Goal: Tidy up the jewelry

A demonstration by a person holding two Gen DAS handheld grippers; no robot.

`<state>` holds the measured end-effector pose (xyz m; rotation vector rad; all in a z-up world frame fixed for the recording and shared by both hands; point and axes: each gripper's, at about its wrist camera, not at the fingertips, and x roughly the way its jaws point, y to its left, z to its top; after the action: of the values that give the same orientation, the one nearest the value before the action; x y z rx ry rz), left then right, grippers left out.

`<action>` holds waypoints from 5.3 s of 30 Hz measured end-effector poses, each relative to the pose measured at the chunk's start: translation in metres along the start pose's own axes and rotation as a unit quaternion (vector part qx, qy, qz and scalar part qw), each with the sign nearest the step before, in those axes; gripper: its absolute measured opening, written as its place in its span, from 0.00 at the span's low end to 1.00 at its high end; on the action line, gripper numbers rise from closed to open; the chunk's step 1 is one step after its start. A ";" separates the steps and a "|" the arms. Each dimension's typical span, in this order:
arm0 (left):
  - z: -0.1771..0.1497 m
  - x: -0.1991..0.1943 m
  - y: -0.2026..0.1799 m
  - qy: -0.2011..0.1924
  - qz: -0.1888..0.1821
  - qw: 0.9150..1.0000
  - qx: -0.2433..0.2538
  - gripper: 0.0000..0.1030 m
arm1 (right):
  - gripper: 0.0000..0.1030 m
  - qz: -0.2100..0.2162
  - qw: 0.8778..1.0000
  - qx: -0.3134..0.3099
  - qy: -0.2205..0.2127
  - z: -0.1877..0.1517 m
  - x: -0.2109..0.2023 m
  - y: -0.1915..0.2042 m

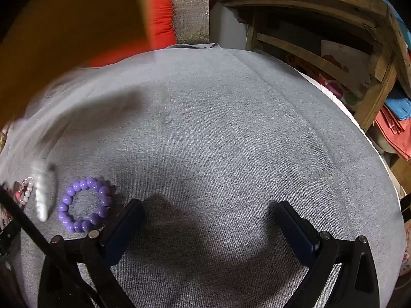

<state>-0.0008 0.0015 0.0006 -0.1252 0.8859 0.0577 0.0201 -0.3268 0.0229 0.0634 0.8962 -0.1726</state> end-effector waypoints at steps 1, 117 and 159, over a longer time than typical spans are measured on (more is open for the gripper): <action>0.000 0.000 0.000 0.000 0.000 1.000 0.000 1.00 | 1.00 0.000 1.000 0.000 0.001 0.000 0.000 0.000; -0.005 -0.149 -0.004 -0.106 0.081 0.990 0.055 1.00 | 1.00 0.155 0.987 -0.046 0.012 -0.020 -0.128 0.077; 0.017 -0.084 0.017 -0.020 -0.011 0.999 0.045 1.00 | 0.50 0.241 0.963 0.065 0.105 0.031 -0.048 0.029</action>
<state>-0.0424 0.0206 0.0753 -0.0492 0.8449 -0.0006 0.0193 -0.2960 0.0791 0.4246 1.0532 0.2345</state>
